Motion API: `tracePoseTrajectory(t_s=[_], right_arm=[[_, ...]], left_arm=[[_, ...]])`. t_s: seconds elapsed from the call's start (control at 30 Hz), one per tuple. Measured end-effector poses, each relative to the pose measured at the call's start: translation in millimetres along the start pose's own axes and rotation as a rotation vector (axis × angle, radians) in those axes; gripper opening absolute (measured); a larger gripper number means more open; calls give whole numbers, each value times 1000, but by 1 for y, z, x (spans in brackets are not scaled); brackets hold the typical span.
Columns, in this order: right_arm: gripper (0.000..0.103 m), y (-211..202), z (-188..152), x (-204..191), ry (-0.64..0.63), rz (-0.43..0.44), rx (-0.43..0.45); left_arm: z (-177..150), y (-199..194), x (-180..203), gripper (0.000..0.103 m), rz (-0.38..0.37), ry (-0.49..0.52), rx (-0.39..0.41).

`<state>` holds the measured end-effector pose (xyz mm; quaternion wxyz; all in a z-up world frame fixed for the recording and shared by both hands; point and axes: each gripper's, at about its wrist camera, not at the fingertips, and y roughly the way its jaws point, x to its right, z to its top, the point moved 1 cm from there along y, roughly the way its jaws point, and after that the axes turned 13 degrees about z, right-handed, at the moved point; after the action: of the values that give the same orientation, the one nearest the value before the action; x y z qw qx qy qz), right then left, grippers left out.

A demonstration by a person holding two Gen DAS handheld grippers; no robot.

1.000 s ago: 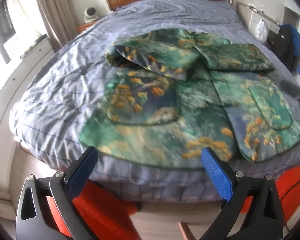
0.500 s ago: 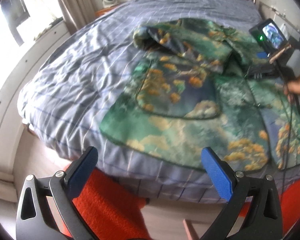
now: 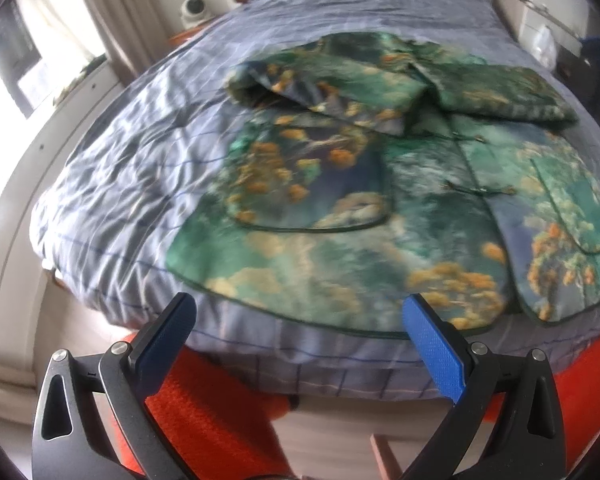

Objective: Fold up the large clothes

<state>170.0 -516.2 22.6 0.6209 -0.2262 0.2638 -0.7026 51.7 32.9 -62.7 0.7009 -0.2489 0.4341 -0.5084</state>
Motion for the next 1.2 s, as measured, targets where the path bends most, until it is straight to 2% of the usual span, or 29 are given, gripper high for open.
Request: tracePoseTrajectory(t_s=[0.1, 0.17, 0.2, 0.23, 0.27, 0.4, 0.47, 0.57, 0.67, 0.7, 0.73, 0.77, 0.9, 1.0, 1.1, 1.13, 1.2], right_arm=[[11, -2, -19, 11, -78, -31, -84], [32, 8, -36, -14, -151, 36, -156], [58, 12, -42, -27, -178, 66, -175], [80, 15, -49, -45, -214, 100, -185], [84, 21, -57, -76, -268, 144, -189], [85, 48, -83, -194, -497, 319, -250], [85, 71, -99, -256, -637, 364, -283], [85, 111, -114, -309, -752, 352, -303], [82, 146, -105, -323, -755, 272, -265], [59, 155, -98, -317, -725, 258, -272], [10, 162, -89, -307, -660, 291, -296], [5, 166, -81, -302, -606, 308, -302], [6, 126, -26, -224, -383, 263, -123], [5, 81, 11, -130, -182, 203, -3], [5, 23, 24, -22, -8, 81, 114], [5, 11, 26, 1, 28, 44, 140], [5, -29, 14, 66, 129, -62, 203]], left_arm=[[1, -6, 13, 103, -10, 28, 8], [2, -11, 21, 103, -19, 40, 15], [3, -14, 24, 103, -23, 44, 20], [3, -15, 25, 103, -24, 47, 25], [2, -17, 26, 103, -23, 51, 31], [2, -17, 19, 103, -11, 41, 32], [0, -13, 8, 103, -5, 22, 21], [-1, -5, -9, 103, 13, -13, 1], [-6, 6, -27, 103, 38, -47, -26], [-8, 11, -33, 103, 45, -59, -39], [-10, 15, -37, 103, 48, -65, -48], [-12, 19, -41, 103, 51, -74, -59], [-13, 34, -45, 103, 52, -94, -96], [-11, 32, -39, 103, 35, -94, -92], [-9, 24, -27, 103, 27, -67, -64], [-9, 21, -23, 103, 24, -56, -56], [-8, 17, -12, 103, 19, -32, -47]])
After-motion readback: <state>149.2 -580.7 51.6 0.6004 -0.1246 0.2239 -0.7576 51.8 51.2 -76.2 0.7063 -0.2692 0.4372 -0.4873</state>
